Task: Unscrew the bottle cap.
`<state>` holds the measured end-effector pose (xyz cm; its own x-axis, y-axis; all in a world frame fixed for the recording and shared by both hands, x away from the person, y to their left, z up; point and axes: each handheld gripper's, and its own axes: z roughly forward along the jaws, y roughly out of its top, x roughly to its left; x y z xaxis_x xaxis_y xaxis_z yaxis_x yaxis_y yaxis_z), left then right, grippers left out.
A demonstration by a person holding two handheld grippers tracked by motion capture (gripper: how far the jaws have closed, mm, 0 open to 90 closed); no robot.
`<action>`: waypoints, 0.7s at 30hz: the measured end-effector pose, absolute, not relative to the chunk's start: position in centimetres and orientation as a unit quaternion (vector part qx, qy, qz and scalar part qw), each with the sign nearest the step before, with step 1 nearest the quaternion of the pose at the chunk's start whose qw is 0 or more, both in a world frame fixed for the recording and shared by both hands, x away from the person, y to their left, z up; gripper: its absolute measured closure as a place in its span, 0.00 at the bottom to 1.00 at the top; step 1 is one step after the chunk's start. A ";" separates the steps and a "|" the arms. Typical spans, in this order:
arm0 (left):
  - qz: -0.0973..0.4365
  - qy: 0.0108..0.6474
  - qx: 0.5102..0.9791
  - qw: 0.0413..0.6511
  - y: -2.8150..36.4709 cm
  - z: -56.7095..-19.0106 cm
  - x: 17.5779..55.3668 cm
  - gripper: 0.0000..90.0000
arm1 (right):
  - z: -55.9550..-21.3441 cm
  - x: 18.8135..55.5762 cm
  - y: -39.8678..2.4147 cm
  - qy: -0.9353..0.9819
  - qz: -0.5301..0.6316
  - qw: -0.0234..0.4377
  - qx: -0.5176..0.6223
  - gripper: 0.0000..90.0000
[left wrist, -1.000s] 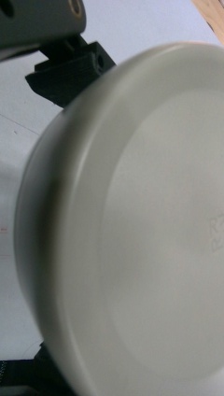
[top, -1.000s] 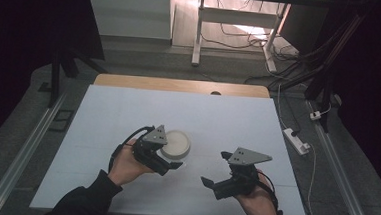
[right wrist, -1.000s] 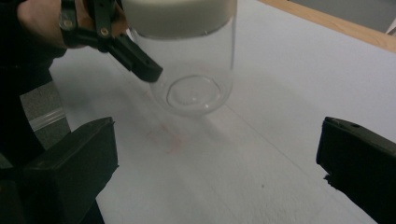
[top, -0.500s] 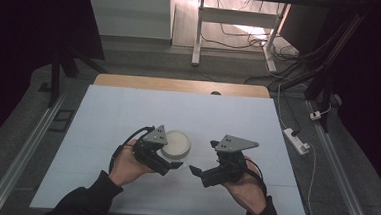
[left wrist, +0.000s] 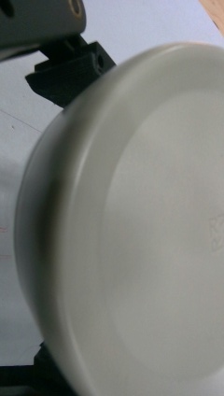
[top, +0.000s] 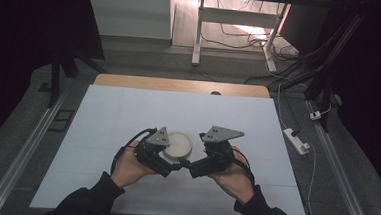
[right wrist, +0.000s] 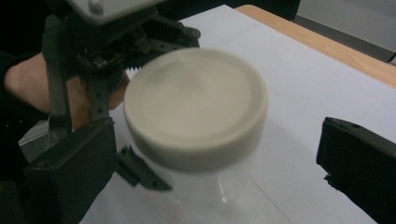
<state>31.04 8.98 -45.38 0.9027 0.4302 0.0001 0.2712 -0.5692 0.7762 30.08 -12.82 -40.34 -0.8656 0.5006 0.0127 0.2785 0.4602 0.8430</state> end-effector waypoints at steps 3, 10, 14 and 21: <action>0.096 0.200 0.881 0.418 8.8 -45.4 31.0 0.09 | -40.4 30.4 -12.0 0.845 0.468 0.117 0.231 0.00; 0.094 0.203 0.881 0.416 8.6 -45.6 31.0 0.09 | -40.9 31.2 -10.6 0.844 0.470 0.107 0.234 0.00; 0.094 0.203 0.882 0.415 8.5 -45.6 31.0 0.09 | -41.2 31.4 -9.9 0.847 0.467 0.107 0.231 0.00; 0.090 0.202 0.881 0.419 8.4 -45.5 31.0 0.09 | -41.8 31.6 -9.4 0.851 0.464 0.105 0.224 0.06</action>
<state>30.96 8.40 -45.51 0.9024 0.4307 -0.0102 0.2795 -0.5671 0.7747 31.63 -9.39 -41.79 -0.8773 0.4791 0.0296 0.2845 0.4693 0.8359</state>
